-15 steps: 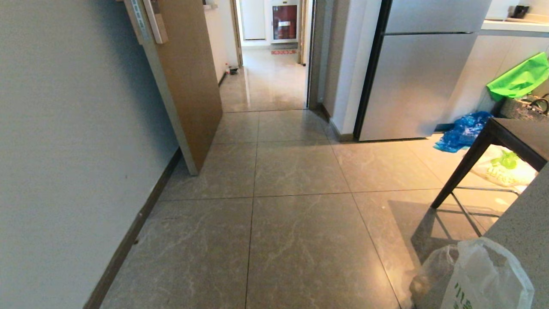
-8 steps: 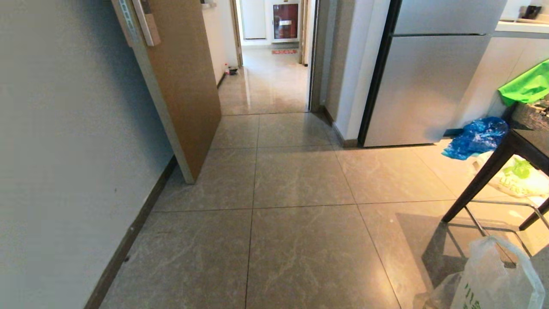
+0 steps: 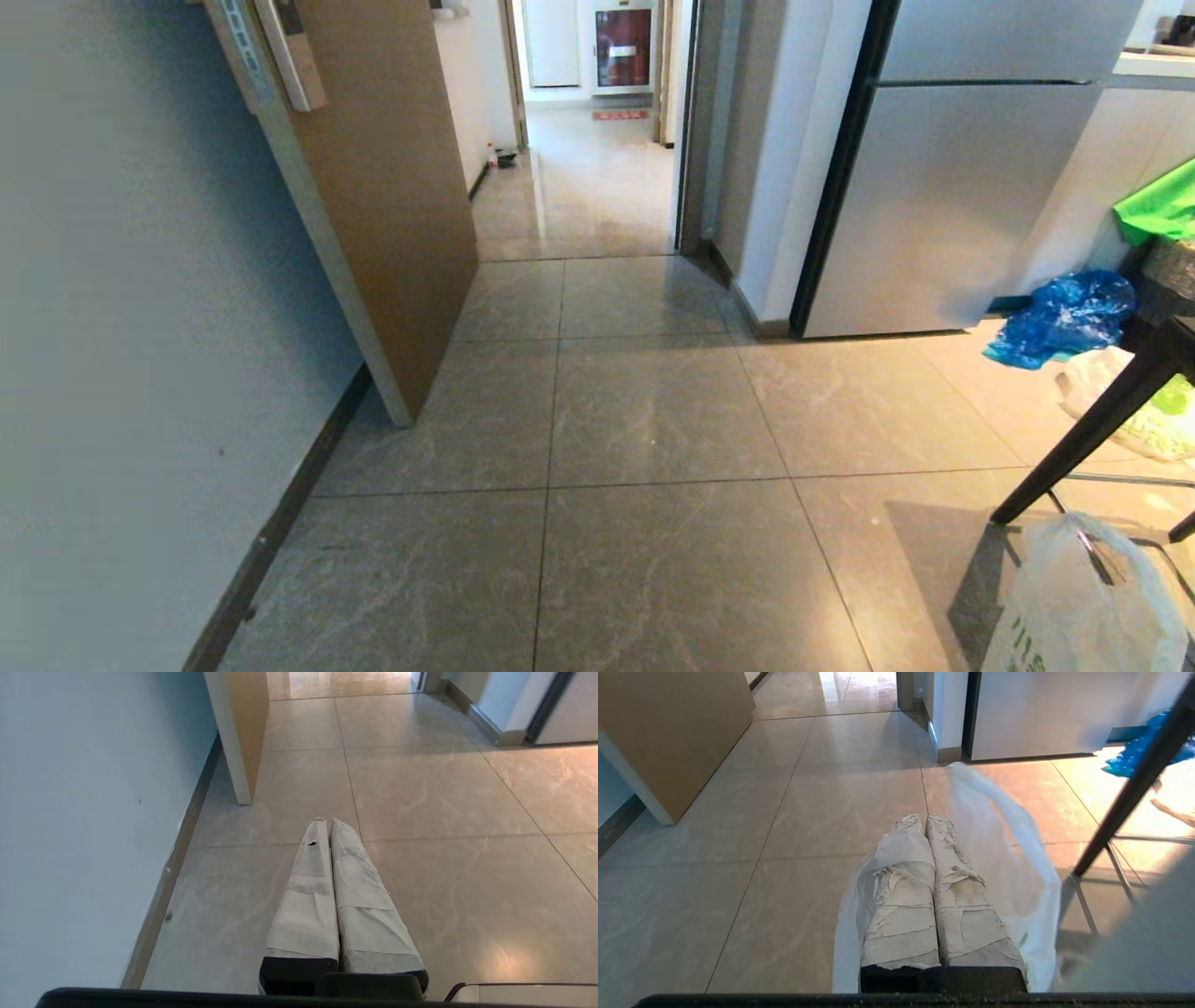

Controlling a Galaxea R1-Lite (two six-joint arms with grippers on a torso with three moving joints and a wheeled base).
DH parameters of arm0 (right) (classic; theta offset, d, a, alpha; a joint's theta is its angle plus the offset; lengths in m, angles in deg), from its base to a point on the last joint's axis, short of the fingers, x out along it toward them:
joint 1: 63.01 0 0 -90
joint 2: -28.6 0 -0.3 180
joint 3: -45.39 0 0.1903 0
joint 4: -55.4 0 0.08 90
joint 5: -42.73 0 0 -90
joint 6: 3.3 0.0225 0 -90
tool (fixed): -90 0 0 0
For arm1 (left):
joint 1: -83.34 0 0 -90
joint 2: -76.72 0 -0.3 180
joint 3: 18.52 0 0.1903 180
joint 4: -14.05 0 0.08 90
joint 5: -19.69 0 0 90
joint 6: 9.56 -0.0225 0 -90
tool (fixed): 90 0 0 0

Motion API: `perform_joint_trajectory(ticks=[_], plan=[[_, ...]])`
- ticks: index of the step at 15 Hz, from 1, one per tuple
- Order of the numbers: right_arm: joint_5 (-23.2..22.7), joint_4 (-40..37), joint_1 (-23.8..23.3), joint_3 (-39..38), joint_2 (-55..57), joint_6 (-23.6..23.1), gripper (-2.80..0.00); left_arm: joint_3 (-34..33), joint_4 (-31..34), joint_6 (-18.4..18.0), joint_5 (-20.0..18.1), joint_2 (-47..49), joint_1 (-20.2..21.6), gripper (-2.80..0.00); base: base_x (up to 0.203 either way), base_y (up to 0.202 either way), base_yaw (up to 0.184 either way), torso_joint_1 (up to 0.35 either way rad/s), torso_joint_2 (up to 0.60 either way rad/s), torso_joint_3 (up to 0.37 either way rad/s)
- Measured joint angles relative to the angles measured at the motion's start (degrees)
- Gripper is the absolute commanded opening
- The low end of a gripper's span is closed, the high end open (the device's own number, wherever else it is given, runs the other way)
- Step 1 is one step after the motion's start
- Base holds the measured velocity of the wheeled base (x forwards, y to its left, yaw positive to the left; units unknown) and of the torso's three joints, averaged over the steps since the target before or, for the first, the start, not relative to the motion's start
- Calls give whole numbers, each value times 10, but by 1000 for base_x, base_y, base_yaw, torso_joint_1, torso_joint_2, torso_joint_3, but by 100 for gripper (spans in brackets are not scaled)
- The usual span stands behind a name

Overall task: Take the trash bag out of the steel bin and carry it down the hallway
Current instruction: Put the trash bag at the door

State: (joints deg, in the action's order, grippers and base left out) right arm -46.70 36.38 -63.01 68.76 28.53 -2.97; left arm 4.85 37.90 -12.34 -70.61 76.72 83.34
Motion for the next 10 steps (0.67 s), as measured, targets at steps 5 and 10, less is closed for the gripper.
perform_joint_trajectory(ticks=[5, 10], plan=[[-1, 1, 0, 0, 0, 0, -280, 0, -1, -1, -1, 0, 0, -280, 195, 0, 0, 2, 4, 1], [0, 1, 0, 0, 0, 0, -280, 0, -2, -2, 1, 0, 0, -280, 194, 0, 2, 1, 3, 4]])
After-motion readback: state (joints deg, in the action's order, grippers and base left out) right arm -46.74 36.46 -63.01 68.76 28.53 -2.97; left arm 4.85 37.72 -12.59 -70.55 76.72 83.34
